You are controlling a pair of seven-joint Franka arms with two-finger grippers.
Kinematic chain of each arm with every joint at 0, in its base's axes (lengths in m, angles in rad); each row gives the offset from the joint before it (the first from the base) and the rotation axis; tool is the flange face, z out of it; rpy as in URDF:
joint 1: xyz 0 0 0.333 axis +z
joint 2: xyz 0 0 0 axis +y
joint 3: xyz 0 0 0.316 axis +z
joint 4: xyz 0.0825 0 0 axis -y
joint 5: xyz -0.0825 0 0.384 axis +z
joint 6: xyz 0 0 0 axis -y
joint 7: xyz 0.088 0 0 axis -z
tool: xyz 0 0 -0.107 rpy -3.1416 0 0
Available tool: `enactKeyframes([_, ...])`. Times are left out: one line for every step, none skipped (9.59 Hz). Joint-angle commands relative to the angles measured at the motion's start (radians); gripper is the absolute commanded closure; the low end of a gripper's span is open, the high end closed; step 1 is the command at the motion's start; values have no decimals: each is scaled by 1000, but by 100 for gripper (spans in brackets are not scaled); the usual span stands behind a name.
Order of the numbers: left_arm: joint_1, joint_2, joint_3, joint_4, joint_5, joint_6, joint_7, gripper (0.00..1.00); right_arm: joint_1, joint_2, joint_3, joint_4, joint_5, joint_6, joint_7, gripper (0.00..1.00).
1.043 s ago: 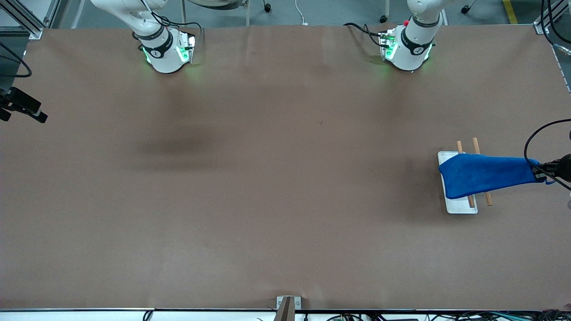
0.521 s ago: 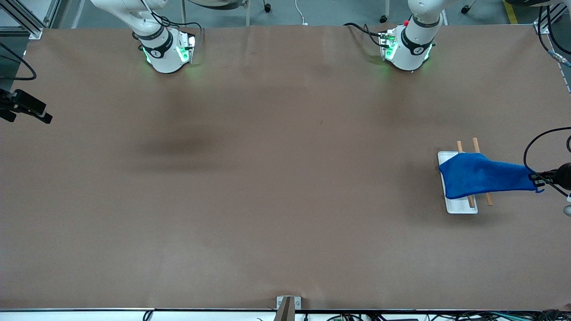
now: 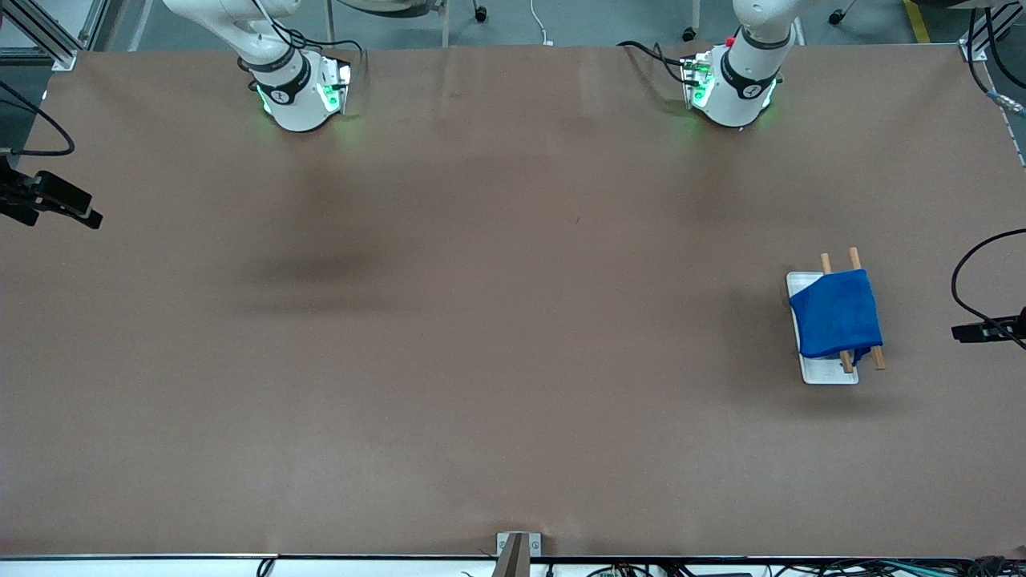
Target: Right arm passes towel to left arm to hang
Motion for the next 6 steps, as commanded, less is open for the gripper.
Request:
enactKeyframes([-8,-85,-81,-20,21,4,-4,0,-14,14,10,13,-12,-13,-6,0])
enactKeyframes([-8,-124,-116,-20,21,5,-3,0,-13,15,10,14,-12,-13,-6,0])
enactKeyframes([-6,-150,-152,-17,19,2,6,0,-11,14,10,14,-13,-13,-6,0])
enactKeyframes([-2,-200,-184,-20,13,-8,6,0,-11,15,10,14,-15,-13,-6,0])
enactKeyframes([-3,-225,-219,-20,11,-34,5,0,-16,14,8,14,-16,-10,-6,0])
enactKeyframes([-2,-230,-270,-18,11,-71,-6,0,-19,14,8,16,-18,3,-6,0])
